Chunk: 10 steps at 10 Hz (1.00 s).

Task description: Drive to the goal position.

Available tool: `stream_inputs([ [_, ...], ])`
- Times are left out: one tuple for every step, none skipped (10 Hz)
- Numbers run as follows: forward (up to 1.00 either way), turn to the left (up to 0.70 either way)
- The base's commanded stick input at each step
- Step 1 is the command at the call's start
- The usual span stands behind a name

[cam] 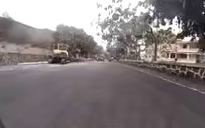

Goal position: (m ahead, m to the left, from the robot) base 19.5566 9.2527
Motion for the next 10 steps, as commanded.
stream_inputs([
  [0.7,0.0],
  [0.7,0.0],
  [0.7,0.0],
  [0.7,0.0],
  [0.7,0.0],
  [0.7,0.0],
  [0.7,0.0],
  [0.7,0.0],
  [0.7,0.0],
  [0.7,0.0],
])
